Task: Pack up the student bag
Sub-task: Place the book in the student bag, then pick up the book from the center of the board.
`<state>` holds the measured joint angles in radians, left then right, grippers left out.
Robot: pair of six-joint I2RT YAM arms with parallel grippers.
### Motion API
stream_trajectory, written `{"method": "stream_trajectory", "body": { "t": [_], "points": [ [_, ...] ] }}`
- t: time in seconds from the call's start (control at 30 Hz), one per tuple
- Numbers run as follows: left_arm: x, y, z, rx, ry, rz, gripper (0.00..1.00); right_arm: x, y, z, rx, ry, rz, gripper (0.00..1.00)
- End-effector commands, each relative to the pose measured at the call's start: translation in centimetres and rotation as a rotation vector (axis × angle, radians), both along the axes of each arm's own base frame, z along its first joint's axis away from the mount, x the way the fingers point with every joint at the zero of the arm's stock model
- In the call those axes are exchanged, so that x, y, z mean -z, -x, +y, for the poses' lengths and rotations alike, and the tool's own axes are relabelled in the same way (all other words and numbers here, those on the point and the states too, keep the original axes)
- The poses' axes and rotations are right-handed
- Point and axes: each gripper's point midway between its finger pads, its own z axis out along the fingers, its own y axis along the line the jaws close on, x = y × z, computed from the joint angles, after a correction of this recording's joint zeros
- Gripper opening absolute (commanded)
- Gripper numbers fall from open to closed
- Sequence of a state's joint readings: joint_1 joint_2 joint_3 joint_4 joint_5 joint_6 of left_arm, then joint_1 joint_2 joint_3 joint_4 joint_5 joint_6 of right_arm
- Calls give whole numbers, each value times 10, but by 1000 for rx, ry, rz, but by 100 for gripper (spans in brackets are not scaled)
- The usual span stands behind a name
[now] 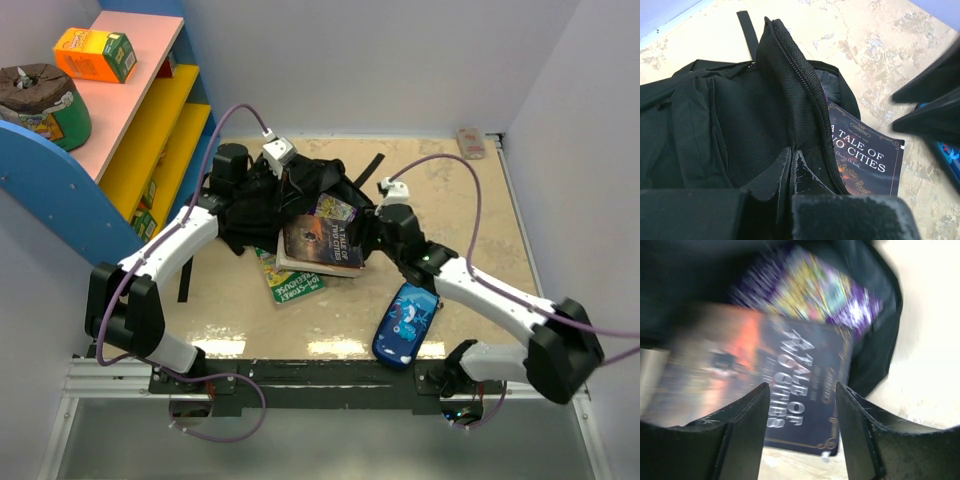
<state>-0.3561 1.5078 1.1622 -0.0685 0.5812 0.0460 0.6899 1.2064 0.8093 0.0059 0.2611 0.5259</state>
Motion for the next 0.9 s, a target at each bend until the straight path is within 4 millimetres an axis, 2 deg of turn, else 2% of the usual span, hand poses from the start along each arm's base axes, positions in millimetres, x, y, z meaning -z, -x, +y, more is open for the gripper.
{"method": "stream_trajectory", "body": {
  "t": [0.0,0.23,0.3,0.33,0.5,0.53,0.63,0.67,0.87],
  "points": [
    [-44,2,-10,62,60,-132,0,59,-5,-4,37,26,190,60],
    [-50,4,-10,72,60,-152,0,111,9,-14,24,2,339,65],
    [-49,5,-10,73,61,-148,0,117,8,-12,27,-29,350,66],
    [-49,5,-11,73,63,-145,0,128,15,-10,9,-45,387,66],
    [-50,5,-12,79,66,-146,0,131,18,11,-47,-230,407,68],
    [-44,8,-10,78,54,-117,0,132,19,15,-66,-260,408,68],
    [-42,9,-9,77,47,-117,0,150,32,22,-98,-321,493,68],
    [-42,9,-9,77,47,-117,0,149,33,29,-130,-363,492,68],
    [-34,7,-9,75,43,-103,0,150,39,40,-163,-471,510,68]
  ]
}}
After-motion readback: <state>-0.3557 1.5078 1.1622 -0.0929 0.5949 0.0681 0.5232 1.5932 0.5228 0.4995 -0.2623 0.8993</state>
